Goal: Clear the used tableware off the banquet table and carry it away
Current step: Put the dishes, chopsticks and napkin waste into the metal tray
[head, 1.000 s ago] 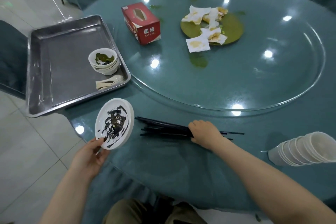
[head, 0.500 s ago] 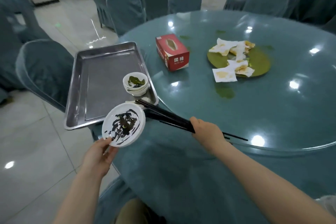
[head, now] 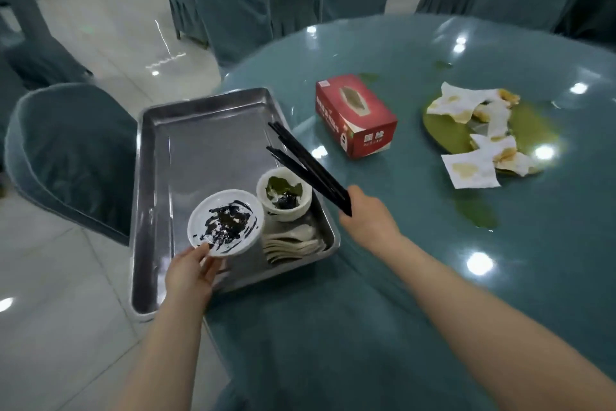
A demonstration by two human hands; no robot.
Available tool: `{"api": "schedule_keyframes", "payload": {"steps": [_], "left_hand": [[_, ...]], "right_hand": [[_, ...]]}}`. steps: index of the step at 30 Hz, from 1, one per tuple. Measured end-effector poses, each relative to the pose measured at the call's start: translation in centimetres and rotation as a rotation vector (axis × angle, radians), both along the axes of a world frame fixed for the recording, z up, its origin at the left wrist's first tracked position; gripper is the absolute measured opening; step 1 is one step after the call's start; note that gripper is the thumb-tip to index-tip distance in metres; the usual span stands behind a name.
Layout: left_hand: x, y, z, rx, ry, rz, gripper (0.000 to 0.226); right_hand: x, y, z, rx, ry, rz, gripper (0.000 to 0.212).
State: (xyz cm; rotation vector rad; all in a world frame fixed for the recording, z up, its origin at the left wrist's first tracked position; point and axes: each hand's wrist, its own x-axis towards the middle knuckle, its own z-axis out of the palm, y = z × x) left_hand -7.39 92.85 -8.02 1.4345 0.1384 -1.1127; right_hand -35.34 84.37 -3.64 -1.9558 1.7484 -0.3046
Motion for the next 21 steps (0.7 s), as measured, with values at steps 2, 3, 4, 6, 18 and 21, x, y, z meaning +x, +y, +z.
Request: {"api": "schedule_keyframes", "payload": {"steps": [2,3,4,6,18,21], "left_hand": [[1.5,-2.5,-1.3,0.018,0.012,0.013,0.035],[2.2,-3.7,-2.0,0.035,0.007,0.021,0.036],[2.8,-4.9,-2.6,0.053,-0.007,0.019,0.036],[3.7,-7.0,-3.8,0.066,-0.037,0.006,0.033],[9.5,-14.4,-7.9,0.214,-1.083,-0.542,0.030],[9.8,-14.4,-7.9,0.261,-1.030,-0.613,0.045]], "right_hand": [[2.1,-2.4,0.1,0.039,-0.040,-0.013,0.020],[3.2,-3.7,0.1,0.048,-0.046,-0.011,0.019],[4.3,-5.0,0.2,0.049,-0.039,-0.006,0.020],[6.5,-7.5,0.3,0.046,-0.004,0.011,0.020],[17.1,-21.1,-1.2,0.136,0.014,0.041,0.020],[19.1,-23.4,-2.0,0.164,0.134,0.049,0.023]]}}
